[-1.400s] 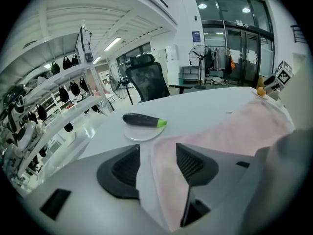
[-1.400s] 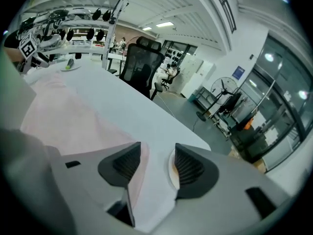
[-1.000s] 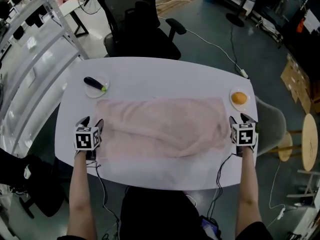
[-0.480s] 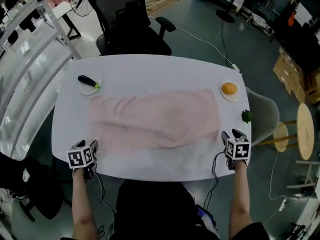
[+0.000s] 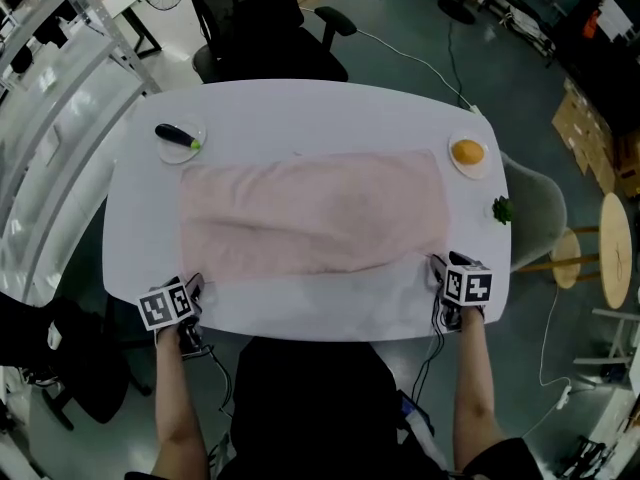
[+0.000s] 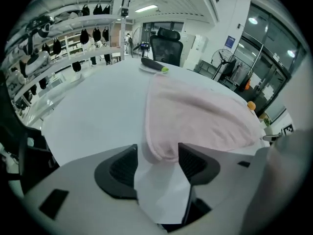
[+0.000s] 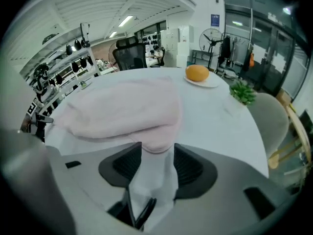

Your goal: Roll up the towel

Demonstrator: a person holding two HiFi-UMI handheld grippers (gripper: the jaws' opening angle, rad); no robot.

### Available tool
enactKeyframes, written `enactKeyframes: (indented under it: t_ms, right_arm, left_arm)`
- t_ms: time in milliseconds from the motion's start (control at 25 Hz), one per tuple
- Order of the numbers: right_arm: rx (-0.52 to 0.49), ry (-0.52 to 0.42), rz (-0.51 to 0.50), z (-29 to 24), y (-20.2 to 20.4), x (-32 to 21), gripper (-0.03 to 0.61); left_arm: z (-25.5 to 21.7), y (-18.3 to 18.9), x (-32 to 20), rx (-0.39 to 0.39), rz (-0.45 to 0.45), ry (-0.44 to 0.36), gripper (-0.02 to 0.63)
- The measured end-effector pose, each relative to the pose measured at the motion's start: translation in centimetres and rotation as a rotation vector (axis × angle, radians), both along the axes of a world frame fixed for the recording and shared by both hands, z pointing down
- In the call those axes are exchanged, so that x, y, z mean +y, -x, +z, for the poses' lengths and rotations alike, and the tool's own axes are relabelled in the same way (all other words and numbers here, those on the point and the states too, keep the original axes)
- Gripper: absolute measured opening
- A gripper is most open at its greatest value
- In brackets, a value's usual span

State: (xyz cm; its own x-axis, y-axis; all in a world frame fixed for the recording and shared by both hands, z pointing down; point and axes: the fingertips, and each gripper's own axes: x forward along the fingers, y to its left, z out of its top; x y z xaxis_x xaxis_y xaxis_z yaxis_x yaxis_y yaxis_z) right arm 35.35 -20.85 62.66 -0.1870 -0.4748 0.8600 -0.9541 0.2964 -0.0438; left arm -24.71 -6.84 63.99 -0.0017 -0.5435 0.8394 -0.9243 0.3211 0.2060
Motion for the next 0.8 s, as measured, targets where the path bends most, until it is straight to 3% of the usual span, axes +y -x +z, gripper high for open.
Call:
enactKeyframes:
  t_ms: [120,240,360,400,560,800]
  right_arm:
    - [0.017,0.027,-0.027,1.0,0.8,0.2,0.204]
    - [0.044,0.041,-0.06,1.5,1.3,0.0,0.192]
    - [0.047,0.038,-0.066,1.4,1.2,0.2,0.181]
    - [0.054,0.036,-0.068,1.4,1.0,0.2,0.144]
    - [0.107,0.03,-0.126,0.6,1.0,0.1,0.047]
    - [0.177,0.04,-0.267,-1.6,0.0,1.0,0.043]
  left_arm:
    - [0.4,0.2,0.0,-0.012,-0.029,0.019,0.25]
    - [0.6,0.6,0.0,-0.08,-0.026,0.049,0.147]
    - [0.5,0.7,-0.1,-0.13,-0.005,0.061,0.1]
    - [0.5,0.7,-0.3,-0.137,-0.005,0.059,0.087]
    - [-0.3,1.3,-0.6,-0.143,-0.019,0.037,0.066]
    - [-2.0,2.6,-0.9,-0.108,0.0,0.015,0.066]
